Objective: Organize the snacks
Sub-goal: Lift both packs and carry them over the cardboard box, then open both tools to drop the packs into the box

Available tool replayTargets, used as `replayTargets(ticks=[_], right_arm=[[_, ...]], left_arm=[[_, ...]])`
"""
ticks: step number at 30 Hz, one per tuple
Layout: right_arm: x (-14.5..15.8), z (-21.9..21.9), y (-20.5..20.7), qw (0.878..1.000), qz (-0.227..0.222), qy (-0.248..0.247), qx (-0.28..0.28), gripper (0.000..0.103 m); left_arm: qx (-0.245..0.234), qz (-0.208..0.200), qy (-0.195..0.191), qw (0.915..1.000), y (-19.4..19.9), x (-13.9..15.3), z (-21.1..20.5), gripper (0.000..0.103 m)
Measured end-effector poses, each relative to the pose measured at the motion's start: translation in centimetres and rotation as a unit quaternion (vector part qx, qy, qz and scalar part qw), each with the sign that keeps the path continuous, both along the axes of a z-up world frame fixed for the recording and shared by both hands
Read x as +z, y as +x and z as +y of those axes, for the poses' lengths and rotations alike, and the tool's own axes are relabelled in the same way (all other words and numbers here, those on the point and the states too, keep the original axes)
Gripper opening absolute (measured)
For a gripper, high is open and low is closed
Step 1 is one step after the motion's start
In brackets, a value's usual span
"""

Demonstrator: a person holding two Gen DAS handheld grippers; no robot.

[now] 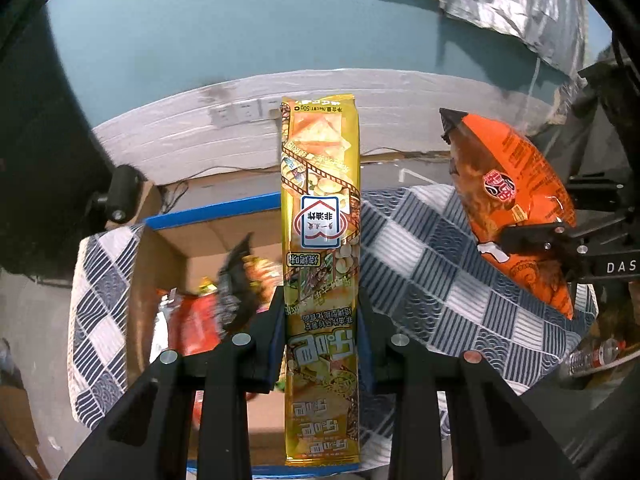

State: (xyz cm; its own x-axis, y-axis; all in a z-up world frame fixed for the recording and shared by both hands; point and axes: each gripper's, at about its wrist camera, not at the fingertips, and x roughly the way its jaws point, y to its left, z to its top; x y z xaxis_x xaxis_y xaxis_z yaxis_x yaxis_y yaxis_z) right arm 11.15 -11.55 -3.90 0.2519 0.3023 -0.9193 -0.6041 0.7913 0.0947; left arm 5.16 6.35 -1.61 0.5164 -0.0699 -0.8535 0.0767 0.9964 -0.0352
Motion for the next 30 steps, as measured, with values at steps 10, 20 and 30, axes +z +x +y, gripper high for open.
replayTargets(ticks=[10, 20, 30], right_arm=[[-1.2, 7.8, 0.7, 0.999, 0.020, -0.003, 0.043, 0.045], [-3.5, 14.3, 1.3, 0.997, 0.059, -0.001, 0.054, 0.045], [-5.7, 18.8, 0.2, 0.994, 0.082, -0.012, 0.069, 0.046]], left_arm=[[0.056, 0.012, 0.000, 0.9983, -0.7, -2.0, 6.7, 0.031], [0.107, 0.039, -0.010, 0.9935, -0.8, -4.9, 11.2, 0.031], [0.132, 0.056, -0.033, 0.9892, -1.1, -6.9, 13.4, 0.032]])
